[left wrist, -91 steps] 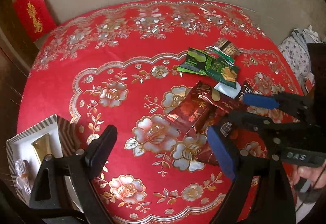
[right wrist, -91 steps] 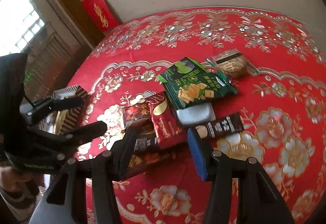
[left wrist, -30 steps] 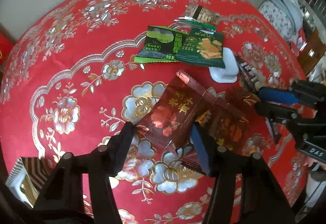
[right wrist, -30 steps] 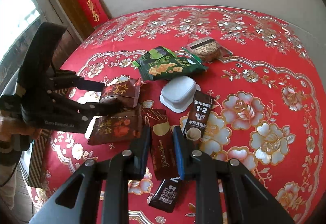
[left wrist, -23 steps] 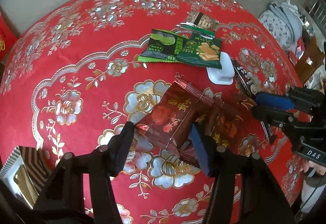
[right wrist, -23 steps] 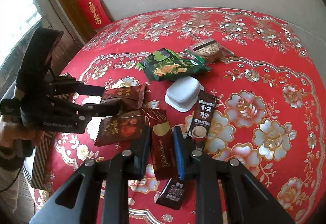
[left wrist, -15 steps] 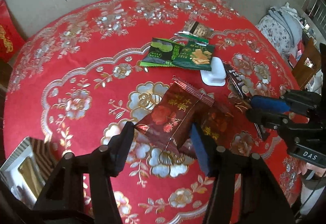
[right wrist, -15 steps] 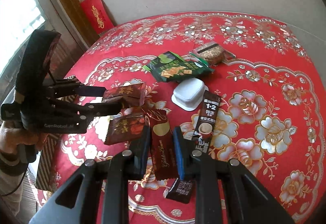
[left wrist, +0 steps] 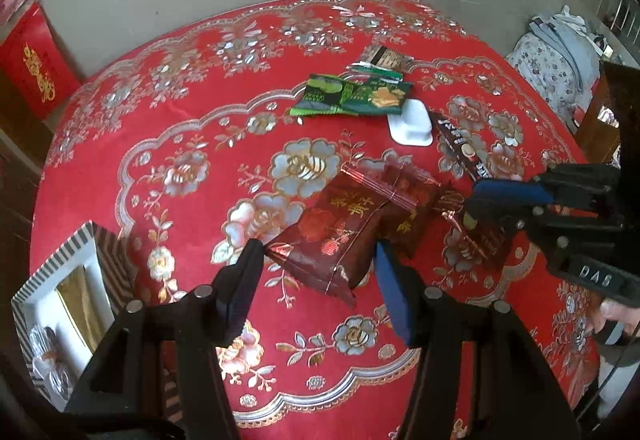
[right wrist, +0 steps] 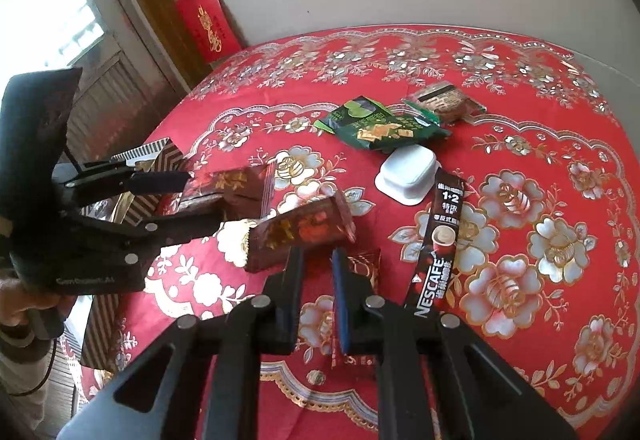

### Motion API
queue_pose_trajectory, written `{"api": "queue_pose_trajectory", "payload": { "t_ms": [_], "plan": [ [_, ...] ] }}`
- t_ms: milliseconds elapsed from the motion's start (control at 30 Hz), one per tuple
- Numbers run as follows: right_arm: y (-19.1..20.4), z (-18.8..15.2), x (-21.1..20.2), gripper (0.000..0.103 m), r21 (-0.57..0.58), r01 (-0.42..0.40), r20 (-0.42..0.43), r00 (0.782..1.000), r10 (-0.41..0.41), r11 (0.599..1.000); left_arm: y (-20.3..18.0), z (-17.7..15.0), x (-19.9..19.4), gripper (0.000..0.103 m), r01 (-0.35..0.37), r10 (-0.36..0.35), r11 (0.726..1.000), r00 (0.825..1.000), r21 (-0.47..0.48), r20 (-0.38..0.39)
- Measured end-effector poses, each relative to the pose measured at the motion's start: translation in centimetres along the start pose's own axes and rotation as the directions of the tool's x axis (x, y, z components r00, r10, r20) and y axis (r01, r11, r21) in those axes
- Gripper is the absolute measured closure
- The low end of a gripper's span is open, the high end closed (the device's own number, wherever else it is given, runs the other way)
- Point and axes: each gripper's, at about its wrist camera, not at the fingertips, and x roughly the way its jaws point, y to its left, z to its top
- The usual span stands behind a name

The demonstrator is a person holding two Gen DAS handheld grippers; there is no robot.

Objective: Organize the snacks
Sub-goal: 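Grasp the red chocolate bar with the right tool while the left tool reaches the red candy packets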

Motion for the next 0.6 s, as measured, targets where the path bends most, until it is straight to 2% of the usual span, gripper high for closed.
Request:
{"api": "queue_pose_trajectory", "payload": {
  "t_ms": [67,200,367,500,567,600],
  "plan": [
    [-0.1,0.0,0.1,0.089,-0.005,0.025,-0.030,0.999,-0.025,1.000,0.0,-0.2,0.1,0.045,0.003,-0.003,1.000,1.000,-0.005,0.000],
    [-0.5,-0.3,0.5,0.089,0.010,0.025,-0.075,0.997,-0.024,1.000,0.0,0.1,0.5,0.045,0.023,-0.023,0.999,1.000,-0.023,-0.001],
    [-0.2,-0.6,2.2,0.089,-0.038,0.055,-0.120,0.991,-0.059,0.998,-0.3,0.5,0.8,0.045,0.036,-0.036,0.999,0.999,-0.022,-0.003],
    [0.0,-0.4,2.3,0.088,-0.093,0.104,-0.148,0.982,-0.117,0.990,0.2,0.5,0.8,0.045,0.028,-0.028,0.999,1.000,-0.030,-0.003],
    [-0.1,-0.4,2.3,0.082,-0.111,0.120,-0.150,0.979,-0.136,0.987,0.6,0.4,1.0,0.045,0.028,-0.028,0.999,1.000,-0.037,-0.011],
    [-0.2,-0.4,2.3,0.073,-0.113,0.126,-0.151,0.978,-0.142,0.986,0.8,0.2,1.2,0.045,0.027,-0.027,0.999,1.000,-0.039,-0.014]
  ]
}}
